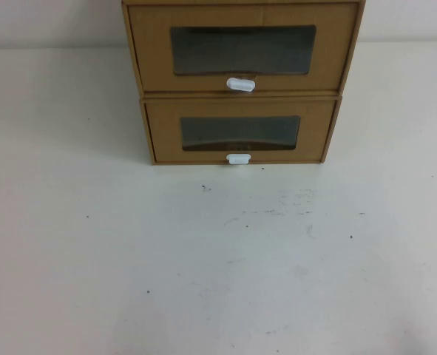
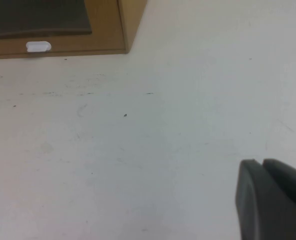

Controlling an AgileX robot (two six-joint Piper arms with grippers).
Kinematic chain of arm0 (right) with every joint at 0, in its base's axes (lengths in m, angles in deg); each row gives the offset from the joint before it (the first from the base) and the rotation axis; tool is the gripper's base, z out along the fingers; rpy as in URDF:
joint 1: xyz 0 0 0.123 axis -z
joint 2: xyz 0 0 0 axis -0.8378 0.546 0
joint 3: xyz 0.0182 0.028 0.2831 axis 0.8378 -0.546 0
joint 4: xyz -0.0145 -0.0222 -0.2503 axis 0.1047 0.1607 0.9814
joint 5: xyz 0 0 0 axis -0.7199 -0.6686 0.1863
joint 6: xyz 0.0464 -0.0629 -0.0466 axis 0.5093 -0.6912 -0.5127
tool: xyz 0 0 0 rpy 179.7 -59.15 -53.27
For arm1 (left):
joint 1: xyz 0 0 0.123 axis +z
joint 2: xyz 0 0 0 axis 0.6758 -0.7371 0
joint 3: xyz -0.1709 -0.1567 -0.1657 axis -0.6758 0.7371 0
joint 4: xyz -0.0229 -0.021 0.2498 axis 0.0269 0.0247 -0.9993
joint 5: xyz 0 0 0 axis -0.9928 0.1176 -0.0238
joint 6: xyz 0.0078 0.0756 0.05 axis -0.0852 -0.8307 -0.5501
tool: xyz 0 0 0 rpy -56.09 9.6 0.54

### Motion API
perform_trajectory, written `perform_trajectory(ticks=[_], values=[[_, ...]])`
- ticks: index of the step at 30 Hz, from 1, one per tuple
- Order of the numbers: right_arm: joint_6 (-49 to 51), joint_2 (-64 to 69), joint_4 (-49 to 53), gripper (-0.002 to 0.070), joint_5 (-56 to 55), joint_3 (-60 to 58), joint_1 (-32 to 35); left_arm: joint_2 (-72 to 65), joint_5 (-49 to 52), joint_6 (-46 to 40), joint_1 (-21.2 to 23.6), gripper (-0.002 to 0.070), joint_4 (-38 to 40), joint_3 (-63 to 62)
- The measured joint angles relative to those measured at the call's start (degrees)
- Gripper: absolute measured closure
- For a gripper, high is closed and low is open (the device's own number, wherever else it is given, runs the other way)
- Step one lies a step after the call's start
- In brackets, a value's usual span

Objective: Open the shoe box
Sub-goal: 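Pull the top drawer of the cardboard box fully open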

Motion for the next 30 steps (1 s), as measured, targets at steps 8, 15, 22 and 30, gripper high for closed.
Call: perform_trajectory(ticks=[8,15,22,30], values=[[0.00,0.00,0.00,0.0694,0.00,0.00,0.00,0.00,0.00,0.00,0.00,0.0679,0.00,0.00],[0.00,0.00,0.00,0.0694,-0.05,0.00,0.00,0.00,-0.37,1.86,0.00,0.0679,5.92,0.00],[0.00,0.00,0.00,0.0694,-0.05,0.00,0.00,0.00,-5.71,7.95,0.00,0.0679,25.98,0.00],[0.00,0.00,0.00,0.0694,-0.05,0.00,0.00,0.00,-8.58,7.97,0.00,0.0679,27.49,0.00]])
